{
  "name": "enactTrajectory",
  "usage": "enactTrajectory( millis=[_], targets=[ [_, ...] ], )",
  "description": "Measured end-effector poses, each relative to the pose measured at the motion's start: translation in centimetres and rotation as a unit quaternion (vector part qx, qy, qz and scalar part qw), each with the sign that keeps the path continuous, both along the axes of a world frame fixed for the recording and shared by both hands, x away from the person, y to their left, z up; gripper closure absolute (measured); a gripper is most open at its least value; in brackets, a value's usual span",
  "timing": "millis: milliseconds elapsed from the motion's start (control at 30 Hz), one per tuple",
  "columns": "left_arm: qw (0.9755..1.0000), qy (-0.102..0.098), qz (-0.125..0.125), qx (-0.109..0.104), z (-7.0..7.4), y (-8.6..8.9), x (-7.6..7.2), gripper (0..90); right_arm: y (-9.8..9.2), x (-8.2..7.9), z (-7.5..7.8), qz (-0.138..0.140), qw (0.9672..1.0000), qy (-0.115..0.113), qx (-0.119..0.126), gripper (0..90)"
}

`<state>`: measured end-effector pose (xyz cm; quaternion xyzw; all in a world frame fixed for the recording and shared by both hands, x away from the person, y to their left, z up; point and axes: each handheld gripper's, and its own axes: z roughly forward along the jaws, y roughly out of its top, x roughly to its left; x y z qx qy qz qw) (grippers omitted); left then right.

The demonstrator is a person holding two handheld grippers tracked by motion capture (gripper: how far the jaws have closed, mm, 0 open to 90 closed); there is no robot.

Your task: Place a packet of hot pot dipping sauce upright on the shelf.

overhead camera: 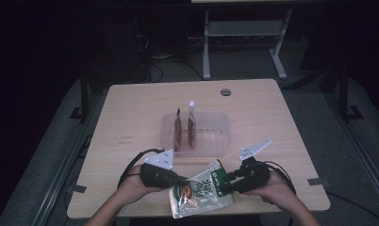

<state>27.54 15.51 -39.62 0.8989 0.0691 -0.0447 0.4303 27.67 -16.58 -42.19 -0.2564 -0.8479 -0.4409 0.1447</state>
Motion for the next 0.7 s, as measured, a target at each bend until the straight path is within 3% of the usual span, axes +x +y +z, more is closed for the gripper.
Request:
enactTrajectory(
  millis=[100, 267, 467, 700],
  targets=[
    [1.0000, -0.001, -0.003, -0.008, 0.3, 0.2, 0.1, 90.0, 0.0, 0.2, -0.1, -0.004, 1.0000, 0.005, 0.002, 47.1],
    [1.0000, -0.001, -0.005, -0.005, 0.3, 0.3, 0.2, 90.0, 0.7, 0.1, -0.3, 0.009, 0.9999, 0.004, 0.002, 51.1],
    [1.0000, 0.009, -0.002, -0.002, -0.1, 0.5, 0.5, 90.0, 0.4, 0.0, 0.2, 0.002, 0.9997, -0.003, 0.023, 63.8],
    [1.0000, 0.008, -0.001, 0.005, -0.7, 0.5, 0.7, 90.0, 0.7, -0.2, 0.5, 0.007, 0.9996, -0.012, 0.025, 79.5]
  ],
)
